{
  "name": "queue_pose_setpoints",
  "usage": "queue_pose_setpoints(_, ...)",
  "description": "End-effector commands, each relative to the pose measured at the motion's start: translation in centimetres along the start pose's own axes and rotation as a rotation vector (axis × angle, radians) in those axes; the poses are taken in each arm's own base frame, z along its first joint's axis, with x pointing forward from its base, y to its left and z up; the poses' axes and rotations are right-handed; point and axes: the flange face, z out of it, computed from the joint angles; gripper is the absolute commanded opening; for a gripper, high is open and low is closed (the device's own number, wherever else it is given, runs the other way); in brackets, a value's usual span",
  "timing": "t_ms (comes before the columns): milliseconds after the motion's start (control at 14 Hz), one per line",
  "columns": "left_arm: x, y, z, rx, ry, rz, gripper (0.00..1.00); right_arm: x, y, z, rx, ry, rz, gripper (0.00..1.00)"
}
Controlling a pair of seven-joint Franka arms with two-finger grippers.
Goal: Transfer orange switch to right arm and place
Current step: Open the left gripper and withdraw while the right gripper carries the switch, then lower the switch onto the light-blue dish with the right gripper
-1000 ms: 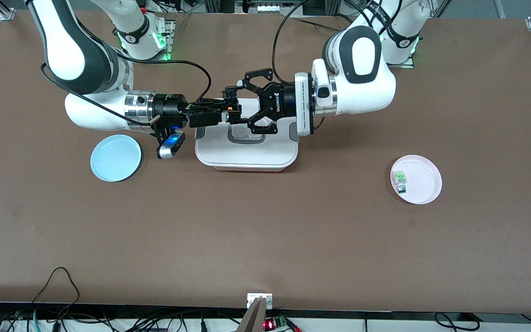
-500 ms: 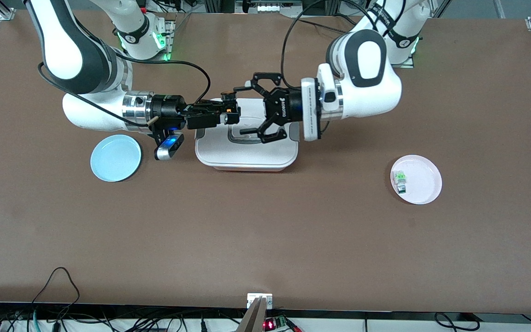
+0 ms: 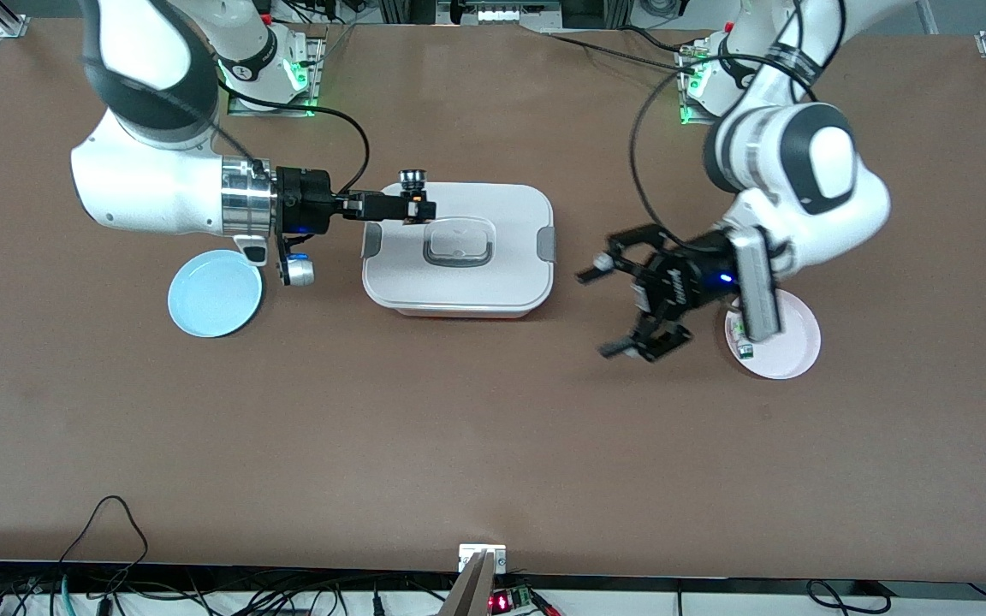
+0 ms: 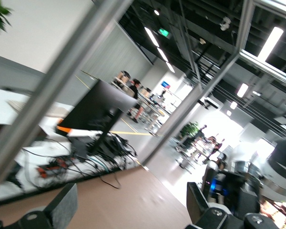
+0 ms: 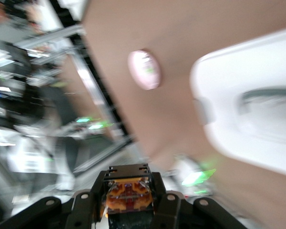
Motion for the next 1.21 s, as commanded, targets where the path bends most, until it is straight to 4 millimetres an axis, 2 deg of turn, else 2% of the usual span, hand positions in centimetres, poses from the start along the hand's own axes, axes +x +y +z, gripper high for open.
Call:
queue_pose_setpoints(0,2.1,0.0,-3.3,0.035,-0.020,0.078,1.00,0.6,1.5,-1.9,-0.289,0.047,-0.201,0.00)
queue_pose_setpoints(143,3.7,-0.8,-5.9,0.093,-0.078,0.053,1.00,1.4,4.1,-3.8,-0.472,0.001,-0.373,0.00)
queue_pose_setpoints(357,5.9,-2.6,-9.9,0.264,-0.297,0.031,1.00,3.0,8.5,-8.2,-0.651,-0.072,-0.611,0.00)
queue_pose_setpoints(500,6.4,-3.4,-11.8,0.344,-0.366,0.023,1.00,4.0,11.9,-10.3,-0.741,-0.151,-0.750,0.00)
queue_pose_setpoints(643,7.0,-3.8,-13.8,0.418,-0.453,-0.001,1.00,4.8,13.6,-12.0,-0.836,-0.237,-0.951,0.01)
queue_pose_setpoints(714,7.5,-4.1,-15.0,0.469,-0.514,0.004,1.00,5.4,15.2,-13.1,-0.883,-0.266,-1.038,0.02)
queue_pose_setpoints(786,8.1,-3.8,-16.5,0.536,-0.605,0.030,1.00,5.9,18.0,-14.3,-0.901,-0.278,-1.153,0.02)
queue_pose_setpoints(929,9.8,-3.2,-18.6,0.607,-0.717,0.059,1.00,6.6,22.7,-15.0,-0.924,-0.298,-1.288,0.02)
queue_pose_setpoints(1143,13.0,-0.3,-20.1,0.758,-0.886,0.014,1.00,6.7,29.4,-15.6,-0.962,-0.326,-1.410,0.02)
